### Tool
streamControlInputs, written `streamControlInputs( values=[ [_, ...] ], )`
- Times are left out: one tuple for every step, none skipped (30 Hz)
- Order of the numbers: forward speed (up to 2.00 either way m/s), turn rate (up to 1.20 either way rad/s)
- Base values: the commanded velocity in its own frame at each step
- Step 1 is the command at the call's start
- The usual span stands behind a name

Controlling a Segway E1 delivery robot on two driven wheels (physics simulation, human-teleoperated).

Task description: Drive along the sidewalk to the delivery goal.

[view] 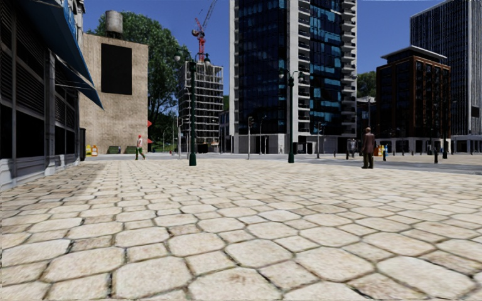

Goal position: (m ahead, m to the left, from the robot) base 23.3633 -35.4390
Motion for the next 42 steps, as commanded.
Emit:
streamControlInputs(
  values=[
    [2.00, 0.00],
    [2.00, 0.00],
    [2.00, 0.00],
    [2.00, 0.00],
    [2.00, 0.00],
    [2.00, 0.00],
    [2.00, 0.00],
    [2.00, 0.00],
    [2.00, 0.00],
    [2.00, 0.00],
    [2.00, 0.00],
    [2.00, 0.00],
    [2.00, 0.00],
    [2.00, 0.00],
    [2.00, 0.00],
    [2.00, 0.00],
    [2.00, 0.00],
    [2.00, 0.00],
    [2.00, 0.00],
    [2.00, 0.00],
    [2.00, 0.00],
    [2.00, 0.00],
    [2.00, 0.00],
    [2.00, 0.00],
    [2.00, 0.00],
    [2.00, 0.00],
    [2.00, 0.00],
    [2.00, 0.00],
    [2.00, 0.00],
    [2.00, 0.00],
    [2.00, 0.00],
    [2.00, 0.00],
    [2.00, 0.00],
    [2.00, 0.00],
    [2.00, 0.00],
    [2.00, 0.00],
    [2.00, 0.00],
    [2.00, 0.00],
    [2.00, 0.00],
    [2.00, 0.00],
    [2.00, 0.00],
    [2.00, 0.00]
  ],
)
